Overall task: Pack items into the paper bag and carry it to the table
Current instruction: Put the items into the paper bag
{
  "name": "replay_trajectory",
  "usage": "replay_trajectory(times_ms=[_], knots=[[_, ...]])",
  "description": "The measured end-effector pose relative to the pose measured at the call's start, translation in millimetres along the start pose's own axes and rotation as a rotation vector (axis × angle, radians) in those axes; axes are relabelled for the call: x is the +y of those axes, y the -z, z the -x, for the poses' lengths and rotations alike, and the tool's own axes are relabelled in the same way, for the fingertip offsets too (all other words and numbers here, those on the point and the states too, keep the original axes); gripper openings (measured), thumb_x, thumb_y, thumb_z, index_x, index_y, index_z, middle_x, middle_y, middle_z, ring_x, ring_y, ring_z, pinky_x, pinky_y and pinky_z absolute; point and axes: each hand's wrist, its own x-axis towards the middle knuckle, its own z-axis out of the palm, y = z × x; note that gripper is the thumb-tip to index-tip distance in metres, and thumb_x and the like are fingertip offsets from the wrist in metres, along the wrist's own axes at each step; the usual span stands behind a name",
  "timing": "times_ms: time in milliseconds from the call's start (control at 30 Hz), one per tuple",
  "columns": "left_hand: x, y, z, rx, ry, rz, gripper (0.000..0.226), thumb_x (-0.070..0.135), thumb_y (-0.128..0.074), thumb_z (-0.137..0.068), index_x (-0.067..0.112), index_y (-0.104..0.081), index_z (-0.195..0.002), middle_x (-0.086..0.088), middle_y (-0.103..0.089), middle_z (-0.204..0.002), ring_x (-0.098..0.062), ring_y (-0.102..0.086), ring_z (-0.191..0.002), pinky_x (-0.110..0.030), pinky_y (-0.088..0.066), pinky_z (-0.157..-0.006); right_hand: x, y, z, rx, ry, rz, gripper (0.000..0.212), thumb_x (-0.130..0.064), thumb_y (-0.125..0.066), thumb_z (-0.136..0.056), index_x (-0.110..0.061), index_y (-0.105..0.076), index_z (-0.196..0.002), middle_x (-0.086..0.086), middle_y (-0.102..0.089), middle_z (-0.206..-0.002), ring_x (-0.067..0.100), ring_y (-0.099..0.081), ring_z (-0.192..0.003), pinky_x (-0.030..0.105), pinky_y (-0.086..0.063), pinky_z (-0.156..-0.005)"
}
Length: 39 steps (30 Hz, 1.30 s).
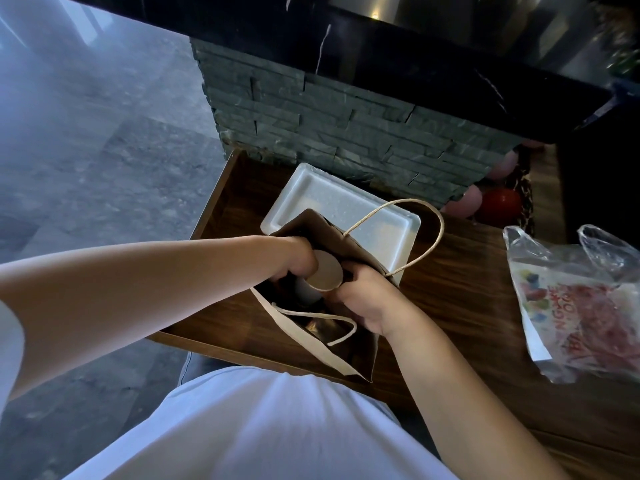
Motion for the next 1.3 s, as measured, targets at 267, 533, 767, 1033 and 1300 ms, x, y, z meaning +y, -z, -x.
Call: replay_trajectory(times_ms=[267,533,767,1033,1300], knots=[[-1,-8,-4,0.095,-0.089,-0.284,0.034,0.013,-0.052,-0.094,0.004,-0.06,-0.126,-0.007,-0.06,-0.108,-0.031,-0.059,-0.12,-0.036,-0.05,-0.098,-4,-6,1,0.002,0.023,0.098,0.045,-0.005,-0.057,-0.088,-0.01,-0.06,-0.133,0.017,-0.066,-0.125,0.036,-0.059,-0.114,0.049,-0.05,-0.1],[-4,-4,-6,-0.05,-0.052,-0.176,0.033,0.013,-0.051,-0.097,0.009,-0.053,-0.13,-0.013,-0.057,-0.125,-0.031,-0.051,-0.12,-0.038,-0.04,-0.1,-4,-3,6,-0.058,0.055,0.158,0.033,-0.007,-0.056,-0.09,-0.009,-0.067,-0.121,0.011,-0.066,-0.103,0.029,-0.057,-0.095,0.035,-0.045,-0.084],[-14,0,-9,-0.102,-0.066,-0.055,0.02,0.01,-0.049,-0.096,0.009,-0.064,-0.11,-0.012,-0.065,-0.113,-0.028,-0.062,-0.108,-0.033,-0.054,-0.085,-8,11,20,-0.075,0.124,0.308,0.045,-0.005,-0.051,-0.091,-0.02,-0.061,-0.132,0.006,-0.066,-0.127,0.029,-0.056,-0.12,0.046,-0.045,-0.106],[-11,24,51,-0.076,-0.401,-0.604,0.033,0.015,-0.039,-0.099,0.011,-0.067,-0.117,-0.007,-0.068,-0.105,-0.021,-0.065,-0.09,-0.026,-0.053,-0.076,22,83,97,-0.08,0.327,-0.096,0.035,-0.002,-0.059,-0.095,-0.022,-0.069,-0.122,-0.004,-0.075,-0.116,0.011,-0.07,-0.108,0.022,-0.057,-0.088],[-78,93,47,0.182,-0.546,0.485,0.03,-0.006,-0.053,-0.091,0.017,-0.073,-0.089,-0.017,-0.074,-0.095,-0.019,-0.075,-0.077,-0.024,-0.062,-0.063,111,82,110,0.157,0.07,0.031,0.052,-0.013,-0.09,-0.066,-0.038,-0.07,-0.107,-0.006,-0.076,-0.109,0.007,-0.072,-0.093,0.033,-0.058,-0.083]])
